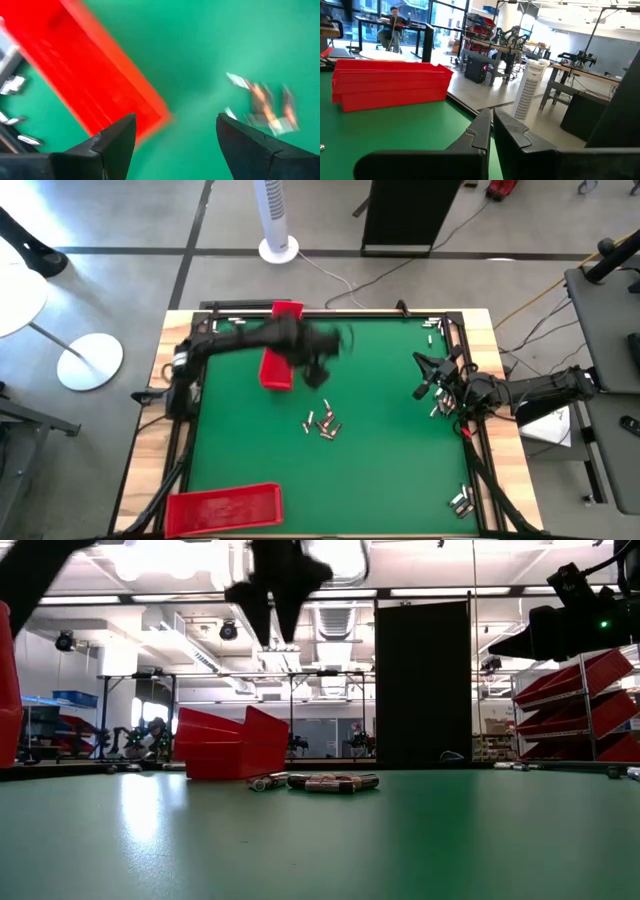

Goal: Sort batteries
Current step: Move the bottom red bin to the top right of the table

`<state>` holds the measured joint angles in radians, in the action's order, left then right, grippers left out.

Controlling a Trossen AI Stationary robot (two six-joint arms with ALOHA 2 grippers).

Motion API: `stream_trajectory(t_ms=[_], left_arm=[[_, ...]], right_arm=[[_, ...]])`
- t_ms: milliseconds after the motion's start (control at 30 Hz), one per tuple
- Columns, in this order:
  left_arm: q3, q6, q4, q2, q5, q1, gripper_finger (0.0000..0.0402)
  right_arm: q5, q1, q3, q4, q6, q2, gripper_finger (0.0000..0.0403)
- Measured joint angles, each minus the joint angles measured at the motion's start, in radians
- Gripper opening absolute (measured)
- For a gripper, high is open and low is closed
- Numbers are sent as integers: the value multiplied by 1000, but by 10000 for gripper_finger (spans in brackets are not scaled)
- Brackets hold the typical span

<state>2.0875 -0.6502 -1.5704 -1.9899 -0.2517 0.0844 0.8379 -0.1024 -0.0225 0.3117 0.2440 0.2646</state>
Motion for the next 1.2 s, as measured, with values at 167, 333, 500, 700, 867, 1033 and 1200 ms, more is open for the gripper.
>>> stream_trajectory(t_ms=[167,333,500,700,867,1033,1200], left_arm=[[-160,-106,5,119,1,-285,254],[-319,-491,76,223,-1,-601,252],[-390,-907,133,260,-27,-873,251],[-413,-1145,123,240,-80,-1090,251],[-415,-1129,122,219,-105,-1136,251],[-416,-1079,122,194,-107,-1134,251],[-464,-1078,123,180,-105,-1135,251]], right_arm=[[0,0,0,0,0,0,12],[0,0,0,0,1,0,12],[0,0,0,0,1,0,12],[0,0,0,0,3,0,12],[0,0,0,-1,149,0,12],[0,0,0,0,210,0,12],[-1,0,0,1,201,0,12]])
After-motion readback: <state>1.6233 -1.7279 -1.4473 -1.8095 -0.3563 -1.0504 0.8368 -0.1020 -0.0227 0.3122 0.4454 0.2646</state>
